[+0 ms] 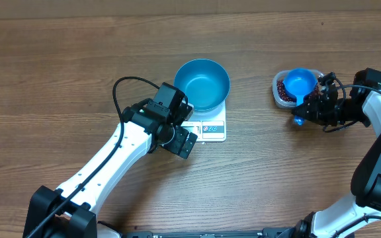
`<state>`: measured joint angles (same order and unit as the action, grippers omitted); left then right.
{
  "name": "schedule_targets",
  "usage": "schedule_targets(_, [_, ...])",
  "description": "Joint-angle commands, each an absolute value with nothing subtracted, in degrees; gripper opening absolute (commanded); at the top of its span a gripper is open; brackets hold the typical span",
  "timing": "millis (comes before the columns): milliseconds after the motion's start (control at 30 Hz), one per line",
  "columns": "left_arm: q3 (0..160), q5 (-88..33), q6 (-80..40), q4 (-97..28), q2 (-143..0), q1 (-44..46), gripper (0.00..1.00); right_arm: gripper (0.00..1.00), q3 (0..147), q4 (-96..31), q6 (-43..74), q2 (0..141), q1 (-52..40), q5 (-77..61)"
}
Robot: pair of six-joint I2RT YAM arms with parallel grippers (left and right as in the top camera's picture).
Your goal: Scoop item into bowl and weigh 150g on scale
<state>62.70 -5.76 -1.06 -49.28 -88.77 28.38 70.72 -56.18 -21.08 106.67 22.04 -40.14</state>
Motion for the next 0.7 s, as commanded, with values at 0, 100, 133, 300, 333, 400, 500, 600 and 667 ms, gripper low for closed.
schedule_targets(0, [62.89, -5.56, 0.03, -49.21, -87.72, 28.14, 1.0, 0.14, 70.48, -55.68, -21.47, 106.52, 21.98, -41.3])
schedule_targets(100, [62.89, -5.54, 0.03, -49.21, -87.72, 28.14, 1.0, 0.13, 70.59, -55.29, -21.23, 106.52, 21.98, -41.28])
schedule_targets(133, [62.89, -5.54, 0.03, -49.21, -87.72, 28.14, 0.99, 0.12, 70.59, -55.13, -21.15, 106.52, 21.98, -41.3])
schedule_targets(300, [62.89, -5.54, 0.03, -49.19, -87.72, 28.14, 1.0, 0.06, 70.61, -55.05, -21.04, 106.52, 21.98, -41.3])
schedule_targets(333, [62.89, -5.56, 0.03, -49.21, -87.72, 28.14, 1.0, 0.04, 70.61, -55.05, -21.04, 106.52, 21.98, -41.28])
schedule_targets(400, [62.89, -5.54, 0.03, -49.19, -87.72, 28.14, 0.99, 0.04, 70.76, -55.02, -20.49, 106.52, 21.98, -41.28])
schedule_targets(500, [62.89, -5.56, 0.03, -49.21, -87.72, 28.14, 0.99, 0.04, 72.1, -55.81, -19.53, 106.5, 21.98, -41.23])
schedule_targets(600, [62.89, -5.54, 0.03, -49.21, -87.72, 28.14, 1.0, 0.04, 74.5, -58.11, -19.55, 106.5, 21.98, -41.23])
schedule_targets(667, [62.89, -5.54, 0.03, -49.19, -87.72, 28.14, 0.99, 0.04, 76.44, -59.7, -19.55, 106.5, 21.87, -41.25])
